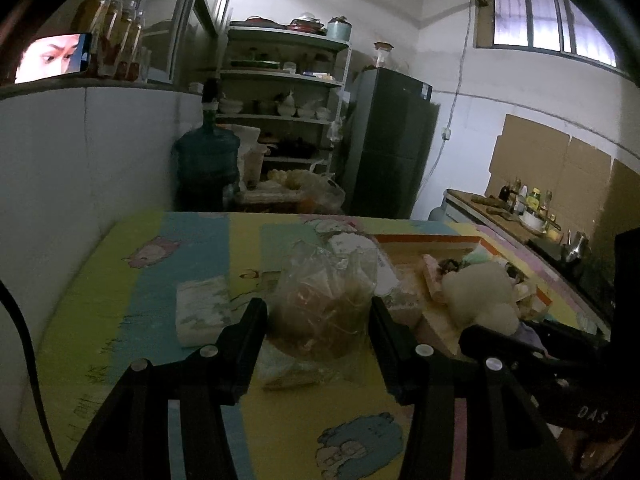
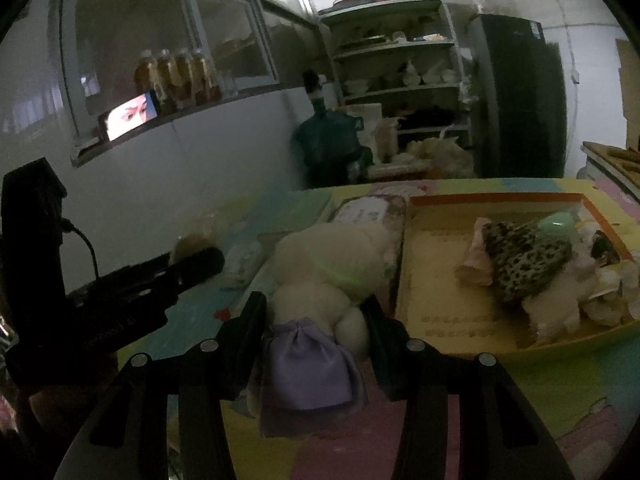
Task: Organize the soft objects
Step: 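Carry the bread bag with the left tool while the right tool carries the bear to the tray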
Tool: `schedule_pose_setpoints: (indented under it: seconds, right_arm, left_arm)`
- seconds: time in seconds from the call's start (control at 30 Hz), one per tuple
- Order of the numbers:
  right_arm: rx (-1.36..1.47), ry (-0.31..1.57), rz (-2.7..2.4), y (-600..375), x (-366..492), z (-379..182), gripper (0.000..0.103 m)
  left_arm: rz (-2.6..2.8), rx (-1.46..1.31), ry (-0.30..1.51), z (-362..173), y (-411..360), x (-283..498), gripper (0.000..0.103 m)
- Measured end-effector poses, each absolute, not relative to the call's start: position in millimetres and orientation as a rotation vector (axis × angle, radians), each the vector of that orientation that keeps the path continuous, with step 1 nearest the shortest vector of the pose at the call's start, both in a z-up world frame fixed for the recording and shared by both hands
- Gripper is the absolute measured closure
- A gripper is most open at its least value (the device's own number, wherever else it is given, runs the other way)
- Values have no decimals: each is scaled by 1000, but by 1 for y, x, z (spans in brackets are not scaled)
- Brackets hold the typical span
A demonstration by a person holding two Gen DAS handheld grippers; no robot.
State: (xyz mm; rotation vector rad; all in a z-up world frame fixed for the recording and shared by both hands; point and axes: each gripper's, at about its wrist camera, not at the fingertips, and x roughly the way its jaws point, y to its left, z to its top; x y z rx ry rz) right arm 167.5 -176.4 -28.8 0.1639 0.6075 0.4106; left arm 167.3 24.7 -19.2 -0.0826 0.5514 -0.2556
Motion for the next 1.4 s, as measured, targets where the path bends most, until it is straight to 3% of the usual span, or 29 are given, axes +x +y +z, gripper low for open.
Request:
schedule_pose_setpoints:
  seconds: [1.4]
  right_arm:
    - [274,541,277,-302,174,-23,53]
  left_arm:
    - [-349,-77,585,-21,-90,207,51]
